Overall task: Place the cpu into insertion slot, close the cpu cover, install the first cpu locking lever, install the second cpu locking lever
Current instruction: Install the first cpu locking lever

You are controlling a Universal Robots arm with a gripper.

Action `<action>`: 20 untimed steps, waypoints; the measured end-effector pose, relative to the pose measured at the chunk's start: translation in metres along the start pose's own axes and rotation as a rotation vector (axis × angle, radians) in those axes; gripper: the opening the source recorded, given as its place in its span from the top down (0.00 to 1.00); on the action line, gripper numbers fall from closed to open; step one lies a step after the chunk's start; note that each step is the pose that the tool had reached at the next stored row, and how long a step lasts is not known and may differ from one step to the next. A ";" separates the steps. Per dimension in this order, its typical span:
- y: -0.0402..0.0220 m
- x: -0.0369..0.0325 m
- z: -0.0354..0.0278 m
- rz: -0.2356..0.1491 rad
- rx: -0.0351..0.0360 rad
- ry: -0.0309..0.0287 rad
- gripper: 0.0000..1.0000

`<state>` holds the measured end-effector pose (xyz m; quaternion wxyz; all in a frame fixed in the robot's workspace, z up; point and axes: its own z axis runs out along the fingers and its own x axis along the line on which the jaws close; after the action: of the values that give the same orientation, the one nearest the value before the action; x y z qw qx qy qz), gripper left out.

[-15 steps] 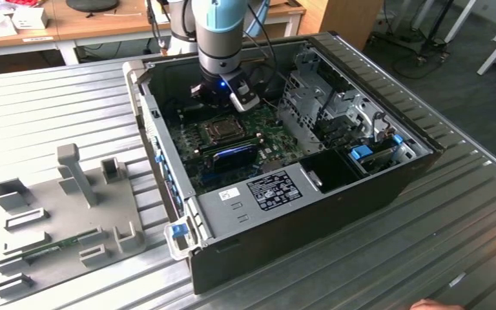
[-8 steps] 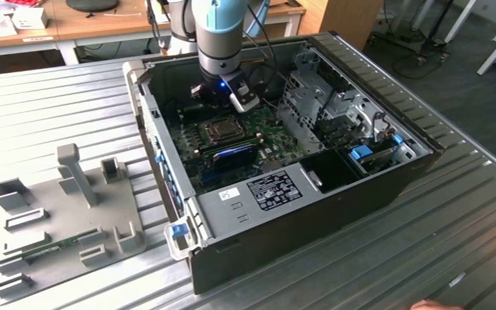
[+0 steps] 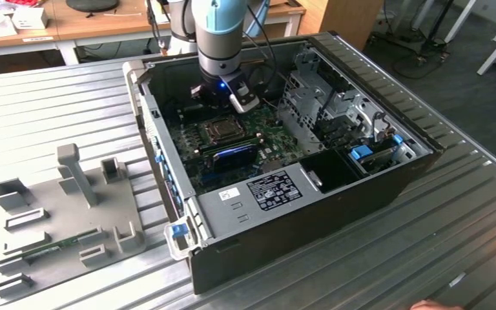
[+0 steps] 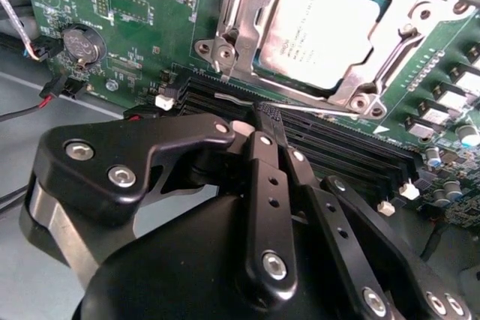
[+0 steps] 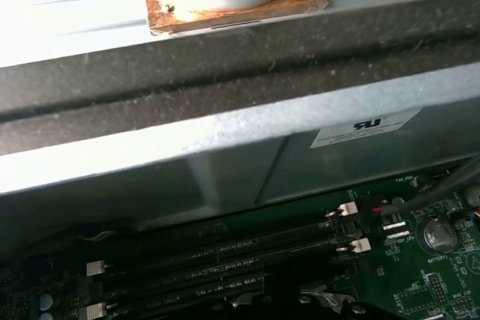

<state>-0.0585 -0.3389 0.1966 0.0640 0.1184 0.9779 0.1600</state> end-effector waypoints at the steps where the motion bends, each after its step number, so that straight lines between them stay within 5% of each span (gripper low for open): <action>1: -0.0001 0.0001 0.0003 0.000 -0.0001 0.0000 0.89; 20: -0.0043 0.0001 0.0029 0.000 0.0020 -0.0005 0.89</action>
<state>-0.0590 -0.3419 0.1925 0.0641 0.1186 0.9780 0.1590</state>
